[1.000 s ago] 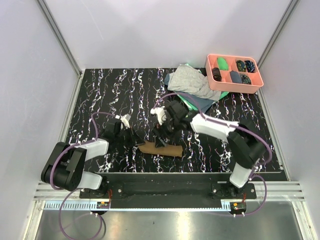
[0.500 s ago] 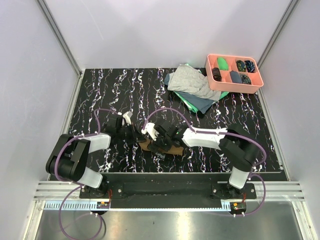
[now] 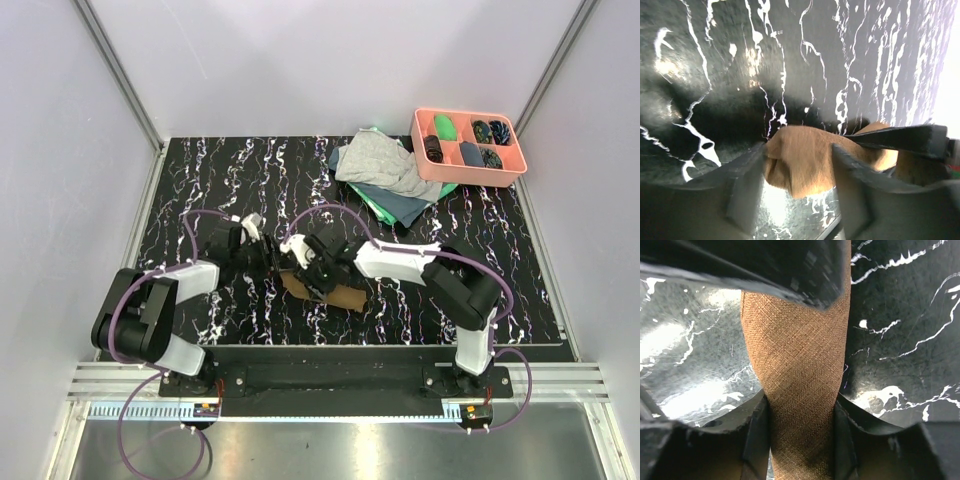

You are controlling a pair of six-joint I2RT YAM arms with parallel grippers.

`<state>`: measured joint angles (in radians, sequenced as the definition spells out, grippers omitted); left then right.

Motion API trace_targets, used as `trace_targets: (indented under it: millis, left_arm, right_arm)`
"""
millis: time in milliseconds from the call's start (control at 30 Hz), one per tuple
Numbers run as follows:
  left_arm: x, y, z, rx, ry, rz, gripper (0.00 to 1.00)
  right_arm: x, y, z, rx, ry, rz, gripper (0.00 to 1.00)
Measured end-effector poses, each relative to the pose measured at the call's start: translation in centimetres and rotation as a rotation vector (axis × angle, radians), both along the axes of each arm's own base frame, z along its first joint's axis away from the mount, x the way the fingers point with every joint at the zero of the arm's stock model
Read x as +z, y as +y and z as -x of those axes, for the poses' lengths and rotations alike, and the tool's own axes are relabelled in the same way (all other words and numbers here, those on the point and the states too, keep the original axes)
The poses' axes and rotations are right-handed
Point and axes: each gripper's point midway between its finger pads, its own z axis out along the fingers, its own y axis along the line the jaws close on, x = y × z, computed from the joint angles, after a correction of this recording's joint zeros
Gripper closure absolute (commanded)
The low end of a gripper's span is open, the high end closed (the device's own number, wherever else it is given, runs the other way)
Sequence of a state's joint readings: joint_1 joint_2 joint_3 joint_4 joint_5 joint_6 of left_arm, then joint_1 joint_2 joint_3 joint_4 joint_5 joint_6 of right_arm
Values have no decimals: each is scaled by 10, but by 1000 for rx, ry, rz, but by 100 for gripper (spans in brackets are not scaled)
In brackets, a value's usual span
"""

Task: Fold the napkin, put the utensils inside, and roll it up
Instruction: Roll the napkin with the utensil

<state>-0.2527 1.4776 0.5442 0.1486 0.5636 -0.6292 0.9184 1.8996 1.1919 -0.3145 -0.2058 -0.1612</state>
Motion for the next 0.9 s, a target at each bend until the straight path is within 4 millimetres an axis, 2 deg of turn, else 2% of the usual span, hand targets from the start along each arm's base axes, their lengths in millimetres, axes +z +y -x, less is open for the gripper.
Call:
trace_targets:
  millis: [100, 200, 367, 567, 700, 867, 900]
  left_arm:
    - [8, 6, -6, 32, -25, 0, 21]
    - [22, 13, -13, 69, -68, 3, 16]
    - [47, 23, -21, 122, -147, 4, 12]
    - [61, 28, -20, 139, -178, 6, 10]
    - [62, 30, -13, 140, -163, 0, 9]
    - [70, 32, -6, 126, -167, -1, 7]
    - [73, 32, -5, 122, -170, -1, 5]
  right_arm:
    - [1, -2, 0, -50, 70, -32, 55]
    - [2, -4, -1, -119, 155, -66, 56]
    - [3, -11, -6, -278, 276, -95, 53]
    - [3, -15, -14, -461, 339, -99, 52]
    - [3, -22, -30, -598, 362, -110, 48]
    - [4, -29, -69, -771, 356, -144, 43]
    - [5, -29, -76, -792, 351, -152, 39]
